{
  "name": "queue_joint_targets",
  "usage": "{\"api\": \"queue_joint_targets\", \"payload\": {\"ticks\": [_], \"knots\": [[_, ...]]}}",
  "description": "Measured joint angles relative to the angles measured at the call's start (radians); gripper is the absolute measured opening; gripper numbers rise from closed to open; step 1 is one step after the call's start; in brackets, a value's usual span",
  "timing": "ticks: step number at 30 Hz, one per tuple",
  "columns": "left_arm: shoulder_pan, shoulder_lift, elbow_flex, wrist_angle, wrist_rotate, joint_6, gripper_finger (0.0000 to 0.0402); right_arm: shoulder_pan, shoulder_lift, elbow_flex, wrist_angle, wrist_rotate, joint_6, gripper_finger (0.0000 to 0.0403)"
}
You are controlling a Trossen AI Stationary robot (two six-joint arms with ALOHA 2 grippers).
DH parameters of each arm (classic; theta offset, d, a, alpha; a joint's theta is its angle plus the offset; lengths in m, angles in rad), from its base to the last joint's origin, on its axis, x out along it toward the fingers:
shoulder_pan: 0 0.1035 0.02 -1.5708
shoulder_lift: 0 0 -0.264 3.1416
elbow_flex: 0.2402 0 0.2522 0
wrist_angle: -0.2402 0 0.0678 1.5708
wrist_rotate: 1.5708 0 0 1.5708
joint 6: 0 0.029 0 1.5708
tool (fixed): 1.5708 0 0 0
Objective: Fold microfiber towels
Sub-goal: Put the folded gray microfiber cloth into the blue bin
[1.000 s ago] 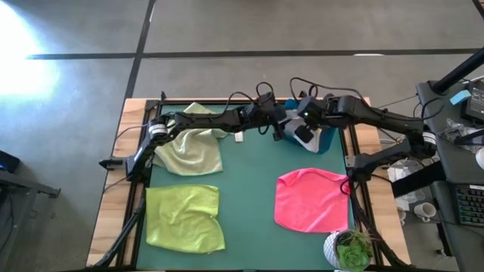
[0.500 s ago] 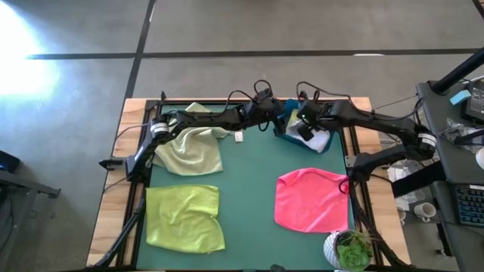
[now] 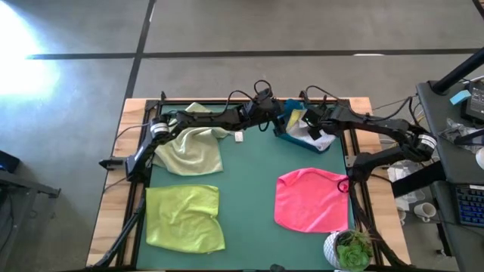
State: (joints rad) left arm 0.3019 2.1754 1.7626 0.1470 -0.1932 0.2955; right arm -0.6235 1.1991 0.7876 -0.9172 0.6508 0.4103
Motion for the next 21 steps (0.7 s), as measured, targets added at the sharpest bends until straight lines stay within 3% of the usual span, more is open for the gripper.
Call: {"api": "queue_joint_targets", "payload": {"ticks": [13,21], "knots": [[0.013,-0.001,0.005,-0.024,-0.084,0.110,0.0191,-0.102,0.000,-0.003,0.041,-0.095,0.050,0.0074],[0.019,-0.002,0.027,-0.143,-0.101,0.109,0.0191,-0.118,0.000,0.063,0.008,-0.140,0.032,0.0147]]}}
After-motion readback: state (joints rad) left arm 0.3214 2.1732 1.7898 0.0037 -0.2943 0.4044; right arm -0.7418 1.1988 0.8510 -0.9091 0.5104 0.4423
